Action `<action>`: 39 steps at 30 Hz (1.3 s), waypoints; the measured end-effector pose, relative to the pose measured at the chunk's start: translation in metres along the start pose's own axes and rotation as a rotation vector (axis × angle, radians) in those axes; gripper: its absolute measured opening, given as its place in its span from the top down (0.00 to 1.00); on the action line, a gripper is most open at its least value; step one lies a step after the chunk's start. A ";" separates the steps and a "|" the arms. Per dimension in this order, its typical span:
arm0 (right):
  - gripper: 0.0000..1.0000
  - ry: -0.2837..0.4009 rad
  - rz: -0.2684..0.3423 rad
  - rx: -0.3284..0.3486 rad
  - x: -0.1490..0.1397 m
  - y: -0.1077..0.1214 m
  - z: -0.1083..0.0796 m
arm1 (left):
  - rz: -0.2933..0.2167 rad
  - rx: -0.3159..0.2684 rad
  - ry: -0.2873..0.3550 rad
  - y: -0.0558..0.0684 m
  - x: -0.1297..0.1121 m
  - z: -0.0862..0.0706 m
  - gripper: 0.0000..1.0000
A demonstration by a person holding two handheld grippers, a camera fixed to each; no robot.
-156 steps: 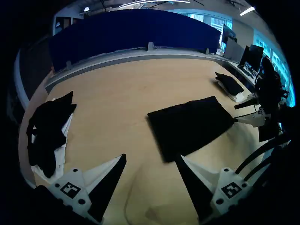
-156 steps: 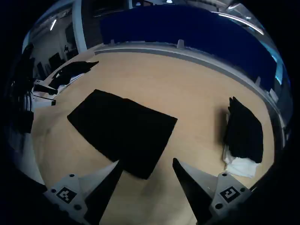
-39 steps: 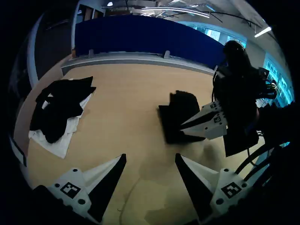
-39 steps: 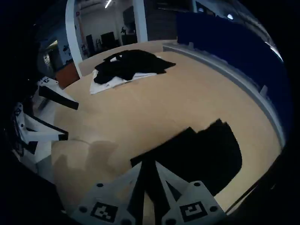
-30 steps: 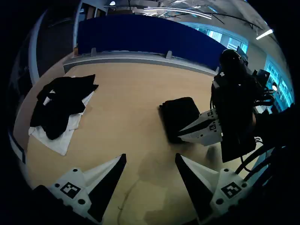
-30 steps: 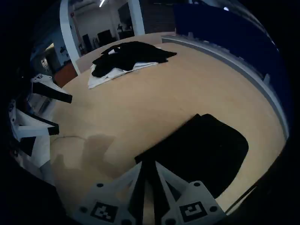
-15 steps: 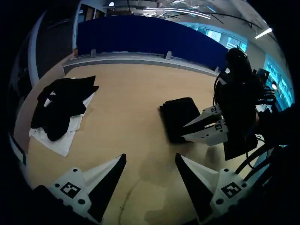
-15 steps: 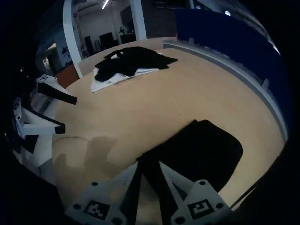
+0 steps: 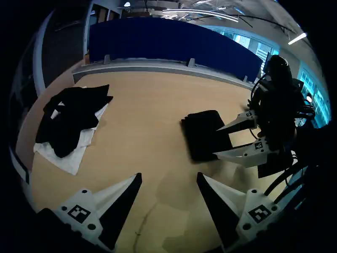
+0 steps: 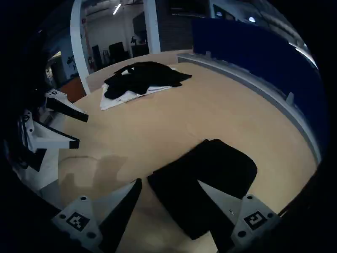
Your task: Fold towel
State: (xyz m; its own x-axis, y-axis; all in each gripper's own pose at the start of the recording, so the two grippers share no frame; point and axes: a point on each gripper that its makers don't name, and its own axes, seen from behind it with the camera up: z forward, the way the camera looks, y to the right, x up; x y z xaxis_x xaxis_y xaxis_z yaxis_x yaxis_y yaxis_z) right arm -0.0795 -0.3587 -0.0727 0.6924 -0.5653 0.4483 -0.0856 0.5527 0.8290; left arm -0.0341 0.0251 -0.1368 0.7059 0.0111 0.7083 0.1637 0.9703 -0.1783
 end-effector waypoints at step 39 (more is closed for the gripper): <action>0.46 -0.119 0.083 -0.181 -0.094 0.043 -0.038 | 0.012 -0.019 0.001 0.014 0.008 0.005 0.03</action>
State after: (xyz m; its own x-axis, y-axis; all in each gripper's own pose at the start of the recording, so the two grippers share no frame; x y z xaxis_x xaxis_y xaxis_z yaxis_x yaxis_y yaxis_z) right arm -0.1210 -0.2589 -0.0921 0.5979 -0.5759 0.5576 -0.0016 0.6947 0.7193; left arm -0.0296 0.0404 -0.1306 0.7088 0.0221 0.7050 0.1687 0.9652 -0.1998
